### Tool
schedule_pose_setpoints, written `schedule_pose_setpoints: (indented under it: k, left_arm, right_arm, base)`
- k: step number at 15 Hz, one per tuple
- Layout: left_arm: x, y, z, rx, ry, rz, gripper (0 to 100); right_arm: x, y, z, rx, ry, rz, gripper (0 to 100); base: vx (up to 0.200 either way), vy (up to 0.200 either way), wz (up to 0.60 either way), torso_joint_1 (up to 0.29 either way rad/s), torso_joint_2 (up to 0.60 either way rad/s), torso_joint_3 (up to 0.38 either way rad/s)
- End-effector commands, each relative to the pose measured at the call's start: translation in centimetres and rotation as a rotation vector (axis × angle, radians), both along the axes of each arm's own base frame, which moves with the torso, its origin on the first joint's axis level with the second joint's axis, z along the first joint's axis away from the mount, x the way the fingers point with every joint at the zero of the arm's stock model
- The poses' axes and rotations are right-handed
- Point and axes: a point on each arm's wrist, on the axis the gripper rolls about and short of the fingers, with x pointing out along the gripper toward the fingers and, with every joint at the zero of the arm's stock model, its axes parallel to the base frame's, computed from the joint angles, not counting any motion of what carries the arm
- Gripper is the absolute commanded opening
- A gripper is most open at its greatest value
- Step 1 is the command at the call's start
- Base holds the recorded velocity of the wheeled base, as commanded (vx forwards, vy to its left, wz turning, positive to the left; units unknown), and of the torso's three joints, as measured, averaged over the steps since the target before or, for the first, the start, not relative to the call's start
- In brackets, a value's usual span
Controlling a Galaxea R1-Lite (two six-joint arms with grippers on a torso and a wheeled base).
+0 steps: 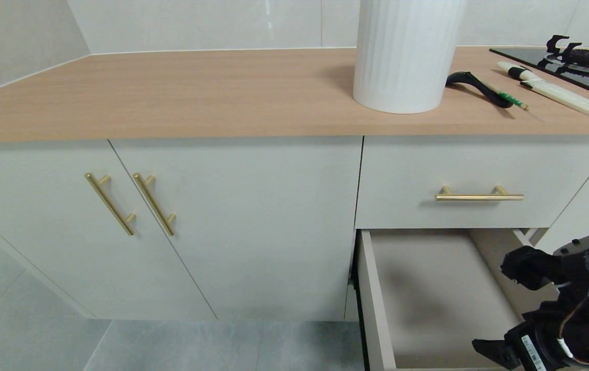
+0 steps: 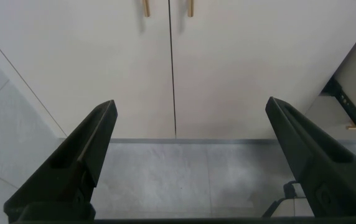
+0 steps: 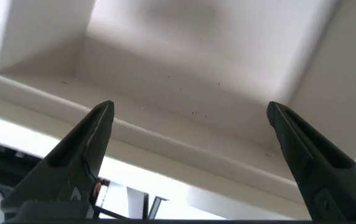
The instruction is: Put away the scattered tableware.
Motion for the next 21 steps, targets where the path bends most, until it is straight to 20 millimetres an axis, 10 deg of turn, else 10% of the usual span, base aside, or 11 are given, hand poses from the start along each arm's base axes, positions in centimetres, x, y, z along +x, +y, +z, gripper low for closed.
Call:
schedule_pose_setpoints:
  k: [1,14,21]
  left_arm:
    - [0.0,0.0,0.0,-0.001,0.0,0.001,100]
    - [0.0,0.0,0.0,-0.001,0.0,0.001,100]
    - [0.0,0.0,0.0,0.001,0.0,0.001,100]
  right_arm:
    - [0.5,0.3,-2.4,-0.054,0.095,0.0,100]
    - [-3.1,-1.0,-0.6,-0.154,0.155,0.136,100]
    - [-2.8,-0.9,7.2,0.148,-0.016,-0.138,100]
  base:
    - [0.0,0.0,0.0,0.0,0.0,0.0]
    - [0.0,0.0,0.0,0.0,0.0,0.0]
    - [0.0,0.0,0.0,0.0,0.0,0.0]
